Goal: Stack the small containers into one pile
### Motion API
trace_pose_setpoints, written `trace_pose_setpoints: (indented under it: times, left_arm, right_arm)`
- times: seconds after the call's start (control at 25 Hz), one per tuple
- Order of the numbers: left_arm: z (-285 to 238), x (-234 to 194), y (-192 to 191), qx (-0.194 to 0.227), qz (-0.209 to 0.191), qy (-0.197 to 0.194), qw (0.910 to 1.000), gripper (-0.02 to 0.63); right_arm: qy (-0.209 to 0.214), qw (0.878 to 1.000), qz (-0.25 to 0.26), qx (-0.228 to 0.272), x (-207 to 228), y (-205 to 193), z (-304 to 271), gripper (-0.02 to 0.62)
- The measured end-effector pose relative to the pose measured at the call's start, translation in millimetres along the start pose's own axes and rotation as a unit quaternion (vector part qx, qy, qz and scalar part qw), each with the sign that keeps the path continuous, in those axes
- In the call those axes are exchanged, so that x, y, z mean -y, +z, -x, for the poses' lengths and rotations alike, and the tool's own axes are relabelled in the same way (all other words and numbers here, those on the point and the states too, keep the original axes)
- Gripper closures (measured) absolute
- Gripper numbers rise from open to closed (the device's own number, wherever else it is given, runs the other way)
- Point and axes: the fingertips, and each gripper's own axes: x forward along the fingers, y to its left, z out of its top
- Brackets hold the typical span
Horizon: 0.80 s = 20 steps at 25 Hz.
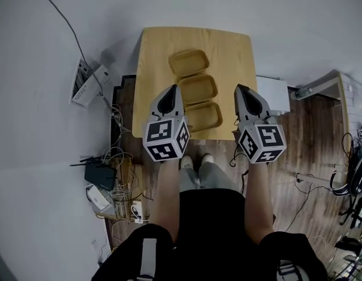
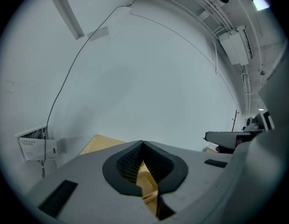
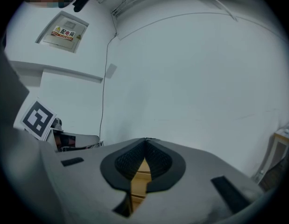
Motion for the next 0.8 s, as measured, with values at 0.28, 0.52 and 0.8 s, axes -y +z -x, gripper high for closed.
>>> trace_pose_setpoints:
  times: [0.28,0.52,0.8]
  left_arm:
    - [-19.6,21.4,-12.3,-0.018,0.002,-0.011,0.9998,0.601]
    - [-25.6,17.7,-30.2,-0.039,0.004,0.008,0.9992,0.6]
    - [-25.5,12.9,-51.2,-0.06,0.002,0.027,0.9978,0.6]
  right_arm:
    - [-0.008,1.0,-0.015,-0.011,26.5,-8.4,-0.8,0.591]
    - [0.005,0.999,-0.029,-0.022,32.9,-23.8,-10.9,0.591]
    - [0.025,0.998,-0.044,-0.046,29.8,-48.2,-23.0,0.591]
